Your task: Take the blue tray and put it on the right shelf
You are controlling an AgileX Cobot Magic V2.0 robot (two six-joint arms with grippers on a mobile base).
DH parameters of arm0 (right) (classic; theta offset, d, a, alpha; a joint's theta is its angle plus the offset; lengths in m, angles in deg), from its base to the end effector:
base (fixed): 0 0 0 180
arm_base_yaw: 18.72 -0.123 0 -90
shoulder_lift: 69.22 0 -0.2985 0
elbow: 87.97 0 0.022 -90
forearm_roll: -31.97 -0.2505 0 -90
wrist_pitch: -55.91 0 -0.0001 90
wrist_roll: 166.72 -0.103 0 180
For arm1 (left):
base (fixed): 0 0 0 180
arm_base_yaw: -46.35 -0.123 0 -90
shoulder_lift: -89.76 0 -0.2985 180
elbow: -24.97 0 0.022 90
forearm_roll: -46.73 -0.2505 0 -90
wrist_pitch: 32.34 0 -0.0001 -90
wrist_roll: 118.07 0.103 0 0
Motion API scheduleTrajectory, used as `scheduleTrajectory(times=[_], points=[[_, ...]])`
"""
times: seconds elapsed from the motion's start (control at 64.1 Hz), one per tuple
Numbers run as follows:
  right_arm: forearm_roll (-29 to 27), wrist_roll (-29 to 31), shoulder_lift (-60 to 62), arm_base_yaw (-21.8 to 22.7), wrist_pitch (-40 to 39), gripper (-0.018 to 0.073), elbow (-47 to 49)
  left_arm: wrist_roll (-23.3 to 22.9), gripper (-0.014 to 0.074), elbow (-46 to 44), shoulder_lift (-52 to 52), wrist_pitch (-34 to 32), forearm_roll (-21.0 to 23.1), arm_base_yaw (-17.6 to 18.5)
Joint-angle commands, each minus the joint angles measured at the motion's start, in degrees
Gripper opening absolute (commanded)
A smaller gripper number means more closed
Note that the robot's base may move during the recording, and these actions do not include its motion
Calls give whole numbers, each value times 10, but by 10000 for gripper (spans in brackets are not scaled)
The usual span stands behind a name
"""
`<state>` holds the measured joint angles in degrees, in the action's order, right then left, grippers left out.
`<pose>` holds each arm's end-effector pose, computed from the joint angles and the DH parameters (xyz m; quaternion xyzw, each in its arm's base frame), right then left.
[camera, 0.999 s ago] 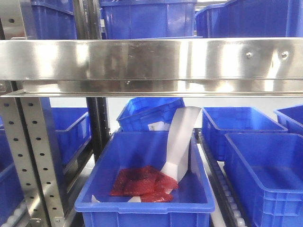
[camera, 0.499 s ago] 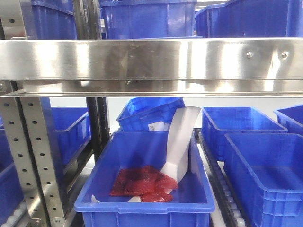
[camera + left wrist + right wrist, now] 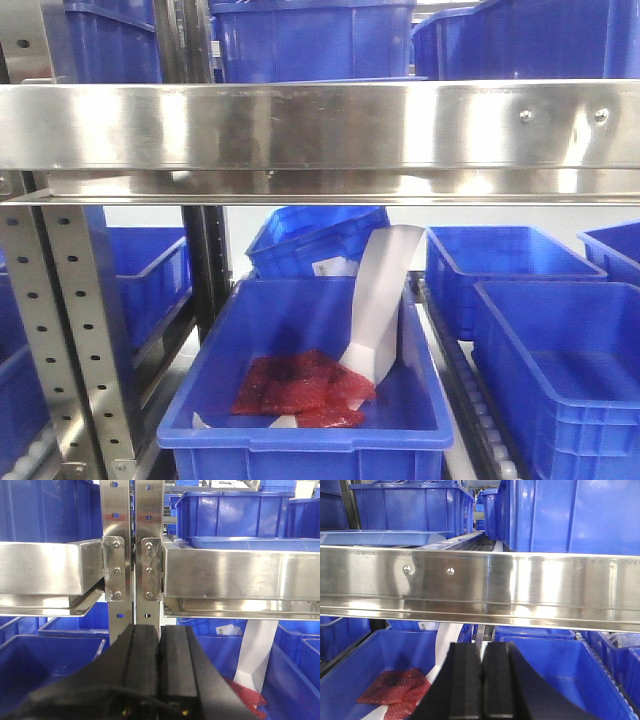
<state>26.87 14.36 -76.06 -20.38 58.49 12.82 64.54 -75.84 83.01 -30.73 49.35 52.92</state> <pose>0.0550 0.0020 0.2001 0.0129 0.6984 0.0368 0.7146 0.0544 -0.0064 0.2021 0.0401 0.6907 -0.0419 0.7209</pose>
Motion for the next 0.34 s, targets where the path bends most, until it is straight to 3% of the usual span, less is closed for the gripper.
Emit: scheduleTrajectory(times=[0.0,0.328], points=[[-2,-1,12,4,-46,51,13,-7,-48,17,8,-46,4,3],[-2,-1,12,4,-46,51,13,-7,-48,17,8,-46,4,3]])
